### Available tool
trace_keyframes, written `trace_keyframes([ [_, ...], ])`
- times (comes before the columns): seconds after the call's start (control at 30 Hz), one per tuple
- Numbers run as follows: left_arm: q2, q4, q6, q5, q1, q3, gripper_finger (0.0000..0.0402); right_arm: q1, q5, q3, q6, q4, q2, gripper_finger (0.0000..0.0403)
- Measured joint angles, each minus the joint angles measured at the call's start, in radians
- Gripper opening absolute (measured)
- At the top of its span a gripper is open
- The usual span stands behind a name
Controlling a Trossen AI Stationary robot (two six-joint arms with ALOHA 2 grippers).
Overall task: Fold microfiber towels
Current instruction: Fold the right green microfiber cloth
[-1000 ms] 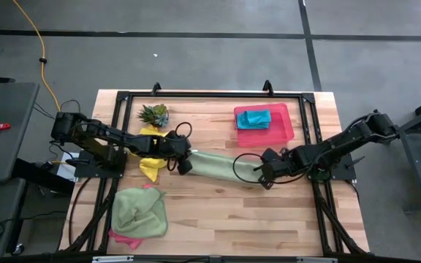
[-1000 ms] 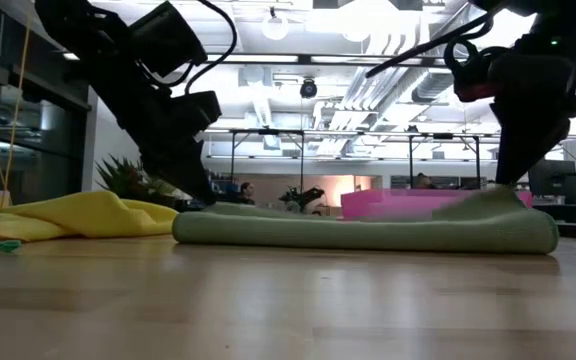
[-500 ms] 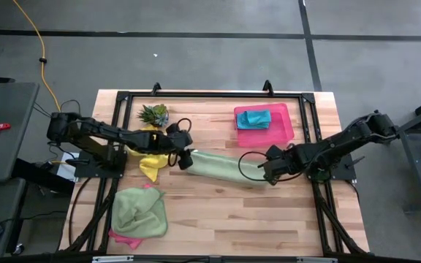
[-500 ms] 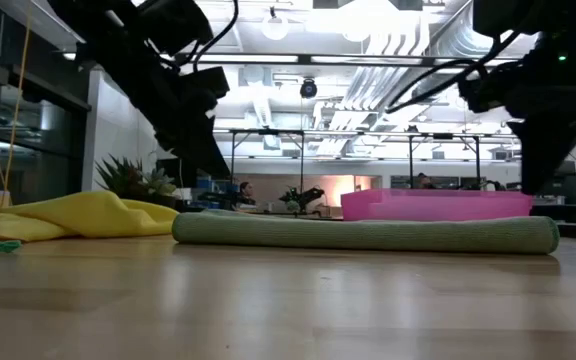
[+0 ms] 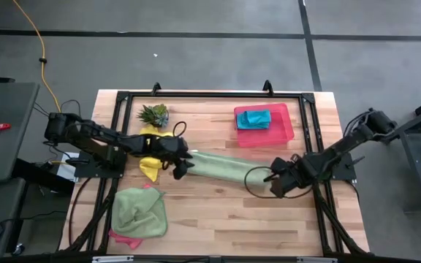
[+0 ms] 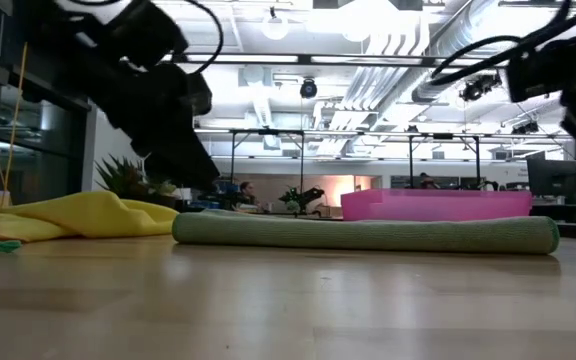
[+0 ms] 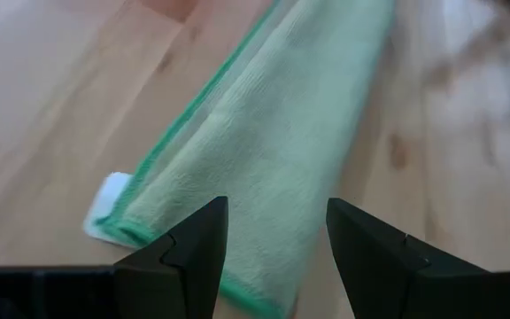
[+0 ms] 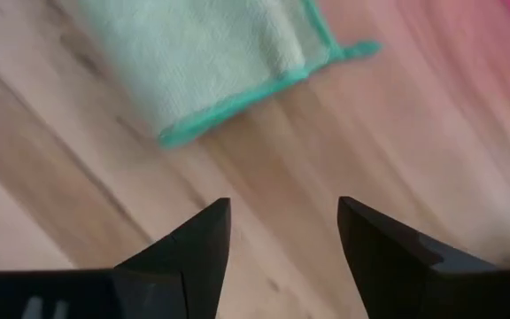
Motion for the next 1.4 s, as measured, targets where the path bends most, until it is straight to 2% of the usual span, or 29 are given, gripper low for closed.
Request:
trace_keyframes([
  [0.13,0.001,0.085,-0.06,0.002,-0.006,-0.053,0.0183,0.075,-0.049,-0.084,0.156,0.051,-0.031,0.0201],
  [0.27,0.0,0.092,-0.046,0.008,-0.01,-0.053,0.0184,0.136,-0.076,-0.224,0.35,0.266,-0.133,0.0201],
  [0.43,0.0,0.092,0.019,0.001,-0.012,-0.042,0.0184,0.155,0.043,-0.37,0.452,0.617,-0.272,0.0201],
  [0.5,0.0,0.092,0.037,-0.011,-0.013,-0.04,0.0184,0.153,0.1,-0.408,0.46,0.694,-0.309,0.0201],
  [0.63,0.0,0.088,0.026,-0.052,-0.013,-0.04,0.0184,0.134,0.145,-0.45,0.556,0.72,-0.347,0.0201],
  [0.8,0.001,0.054,-0.027,-0.09,-0.013,-0.04,0.0184,0.092,0.151,-0.492,0.771,0.729,-0.336,0.0201],
  [0.9,0.0,-0.016,-0.051,-0.09,-0.013,-0.04,0.0184,0.074,0.152,-0.517,0.806,0.775,-0.331,0.0201],
  [1.0,-0.018,-0.09,-0.144,-0.056,-0.005,-0.04,0.0184,0.06,0.152,-0.523,0.769,0.802,-0.332,0.0201],
  [1.1,-0.032,-0.138,-0.274,0.025,0.015,-0.039,0.0184,0.049,0.152,-0.523,0.763,0.803,-0.332,0.0201],
  [1.27,-0.039,-0.159,-0.571,0.111,0.065,-0.039,0.0178,0.033,0.152,-0.523,0.74,0.803,-0.332,0.0201],
  [1.4,-0.039,-0.167,-0.639,0.087,0.095,-0.039,0.0144,0.03,0.152,-0.523,0.739,0.804,-0.332,0.0201],
])
